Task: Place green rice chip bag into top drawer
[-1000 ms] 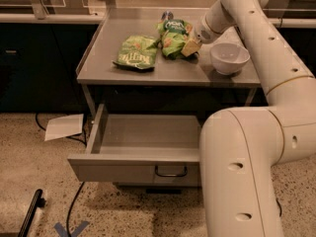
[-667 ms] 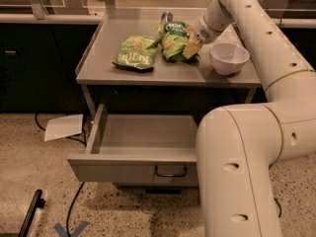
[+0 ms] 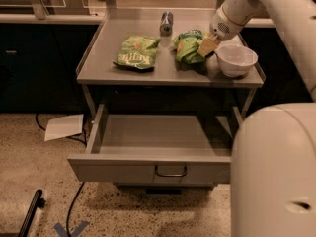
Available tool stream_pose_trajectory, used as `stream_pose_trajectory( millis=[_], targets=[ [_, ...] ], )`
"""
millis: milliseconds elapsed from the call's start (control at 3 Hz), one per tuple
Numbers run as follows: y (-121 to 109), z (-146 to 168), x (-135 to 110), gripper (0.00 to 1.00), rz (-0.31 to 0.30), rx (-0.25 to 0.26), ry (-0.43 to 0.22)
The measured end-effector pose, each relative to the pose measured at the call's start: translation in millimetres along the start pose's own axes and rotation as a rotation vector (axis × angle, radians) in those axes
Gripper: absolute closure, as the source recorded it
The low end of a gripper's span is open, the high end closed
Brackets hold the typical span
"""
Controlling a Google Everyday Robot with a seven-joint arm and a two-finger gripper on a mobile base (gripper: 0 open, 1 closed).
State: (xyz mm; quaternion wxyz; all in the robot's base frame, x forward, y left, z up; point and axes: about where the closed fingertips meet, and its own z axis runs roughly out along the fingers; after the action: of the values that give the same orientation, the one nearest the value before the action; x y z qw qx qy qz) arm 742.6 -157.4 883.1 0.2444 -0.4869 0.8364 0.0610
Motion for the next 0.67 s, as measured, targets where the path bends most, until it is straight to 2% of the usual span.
stream_pose_trajectory(
  millis=[333, 667],
  targets=[
    [27, -39, 0, 1.00, 0.004, 0.033, -0.053],
    [46, -25, 8, 1.00, -0.001, -0.004, -0.026]
  ],
)
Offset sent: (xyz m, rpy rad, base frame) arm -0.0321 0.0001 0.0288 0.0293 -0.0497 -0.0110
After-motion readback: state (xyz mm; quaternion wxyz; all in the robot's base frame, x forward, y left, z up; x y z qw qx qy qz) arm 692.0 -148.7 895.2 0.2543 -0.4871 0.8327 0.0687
